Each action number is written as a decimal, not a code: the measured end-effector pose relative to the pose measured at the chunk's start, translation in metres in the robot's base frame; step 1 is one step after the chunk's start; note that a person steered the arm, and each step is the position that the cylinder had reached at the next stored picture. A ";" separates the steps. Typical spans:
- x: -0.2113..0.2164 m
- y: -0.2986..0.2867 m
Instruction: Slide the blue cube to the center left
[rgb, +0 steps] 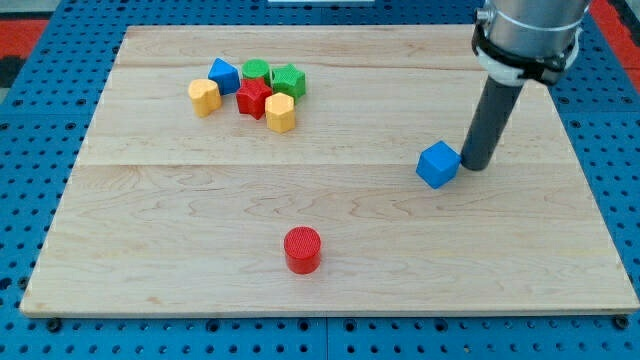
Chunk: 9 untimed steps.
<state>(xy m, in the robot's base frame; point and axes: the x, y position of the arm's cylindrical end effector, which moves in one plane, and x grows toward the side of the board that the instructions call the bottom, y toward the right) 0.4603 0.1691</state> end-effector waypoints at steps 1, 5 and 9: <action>0.010 -0.018; -0.063 -0.042; -0.021 -0.104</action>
<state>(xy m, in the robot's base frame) 0.4396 0.0650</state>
